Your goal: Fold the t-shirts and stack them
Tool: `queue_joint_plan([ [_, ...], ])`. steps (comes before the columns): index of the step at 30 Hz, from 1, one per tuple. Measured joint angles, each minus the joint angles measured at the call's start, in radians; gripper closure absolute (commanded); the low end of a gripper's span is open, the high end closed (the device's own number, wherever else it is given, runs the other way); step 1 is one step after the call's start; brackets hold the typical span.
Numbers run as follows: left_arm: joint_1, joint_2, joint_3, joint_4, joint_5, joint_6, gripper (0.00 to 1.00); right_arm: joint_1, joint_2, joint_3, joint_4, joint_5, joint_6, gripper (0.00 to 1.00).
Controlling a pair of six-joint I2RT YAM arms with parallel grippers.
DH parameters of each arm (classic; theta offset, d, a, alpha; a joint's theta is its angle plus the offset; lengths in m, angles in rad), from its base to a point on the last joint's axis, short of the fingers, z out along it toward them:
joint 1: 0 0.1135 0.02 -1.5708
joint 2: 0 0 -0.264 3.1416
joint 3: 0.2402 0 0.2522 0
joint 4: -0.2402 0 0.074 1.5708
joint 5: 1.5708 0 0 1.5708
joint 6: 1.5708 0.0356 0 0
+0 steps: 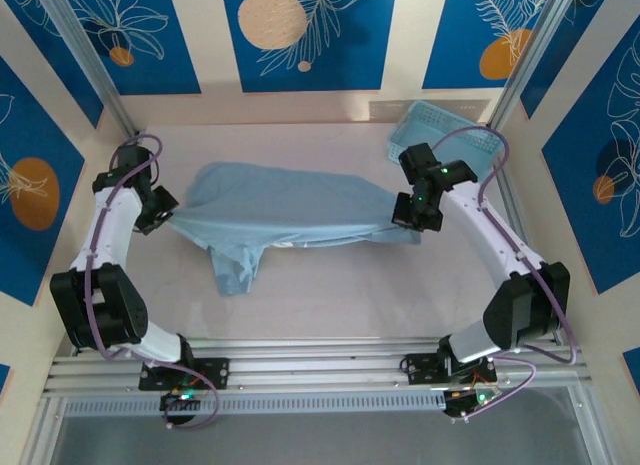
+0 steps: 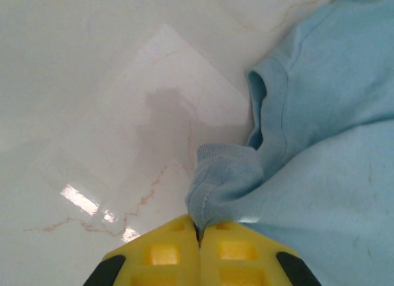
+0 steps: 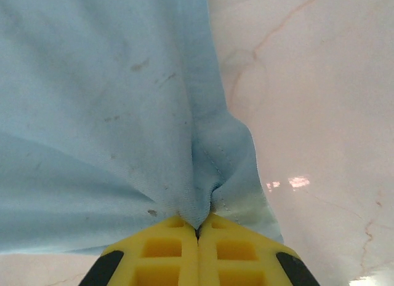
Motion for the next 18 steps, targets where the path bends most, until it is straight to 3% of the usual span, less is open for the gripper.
queue_joint_plan([
  [3, 0.000, 0.016, -0.011, 0.012, 0.001, -0.001, 1.00, -0.037, 0.033, -0.006, 0.010, -0.010, -0.011, 1.00],
  [7, 0.000, 0.110, -0.003, 0.038, 0.014, 0.000, 1.00, -0.058, 0.192, 0.056, 0.035, -0.019, -0.033, 1.00],
  [13, -0.003, 0.289, 0.146, 0.067, 0.056, -0.001, 1.00, -0.076, 0.451, 0.283, 0.068, 0.002, -0.040, 1.00],
  [18, -0.019, 0.285, 0.270, 0.082, 0.069, -0.024, 1.00, -0.090, 0.492, 0.396, 0.073, 0.011, -0.039, 1.00],
])
